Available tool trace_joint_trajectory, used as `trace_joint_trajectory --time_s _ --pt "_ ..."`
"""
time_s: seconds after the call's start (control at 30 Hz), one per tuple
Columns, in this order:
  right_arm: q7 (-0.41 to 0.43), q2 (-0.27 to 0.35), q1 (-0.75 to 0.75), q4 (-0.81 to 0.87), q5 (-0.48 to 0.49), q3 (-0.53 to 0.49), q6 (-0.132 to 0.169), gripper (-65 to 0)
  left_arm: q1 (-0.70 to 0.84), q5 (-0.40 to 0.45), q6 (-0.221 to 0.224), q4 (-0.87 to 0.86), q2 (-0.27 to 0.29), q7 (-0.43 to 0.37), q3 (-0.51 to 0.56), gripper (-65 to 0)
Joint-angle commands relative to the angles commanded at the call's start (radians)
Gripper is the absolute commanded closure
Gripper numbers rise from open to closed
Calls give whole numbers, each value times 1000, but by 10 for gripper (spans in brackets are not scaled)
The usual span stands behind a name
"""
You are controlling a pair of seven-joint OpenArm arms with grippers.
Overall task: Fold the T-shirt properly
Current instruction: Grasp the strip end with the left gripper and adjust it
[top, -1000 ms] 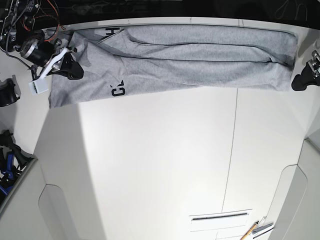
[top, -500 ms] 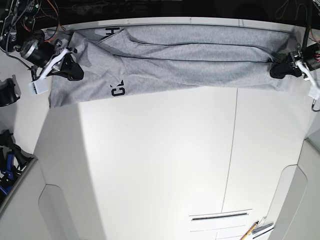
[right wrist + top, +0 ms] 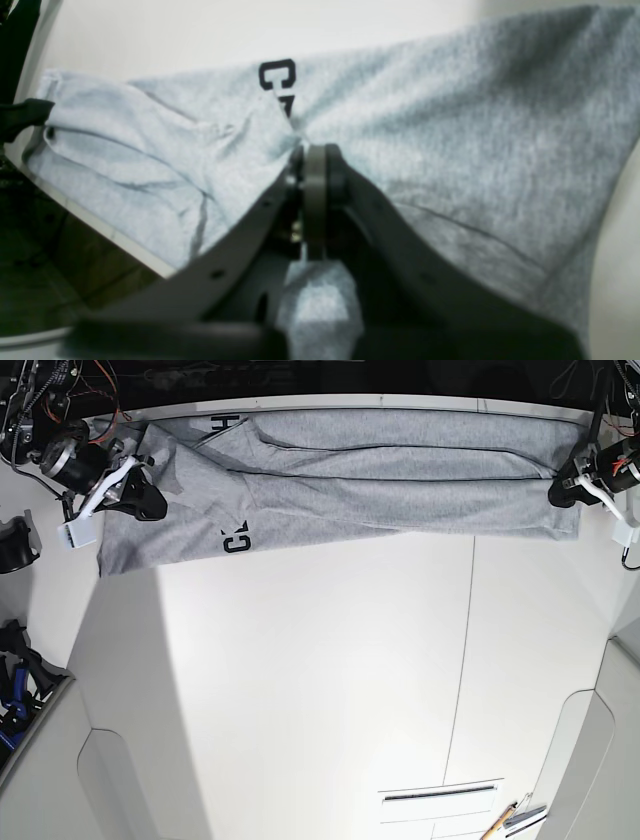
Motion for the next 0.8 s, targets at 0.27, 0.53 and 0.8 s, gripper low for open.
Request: trace_joint_trajectory --time_s 0.27,0.53,0.8 --pt "0 0 0 0 0 0 0 0 0 -151 0 5 -5 13 -39 -38" --pt "0 0 0 0 -7 0 0 0 6 -219 0 75 -5 89 -309 -448" --pt "0 0 0 0 -7 0 0 0 86 71 0 59 -2 -101 -218 -475"
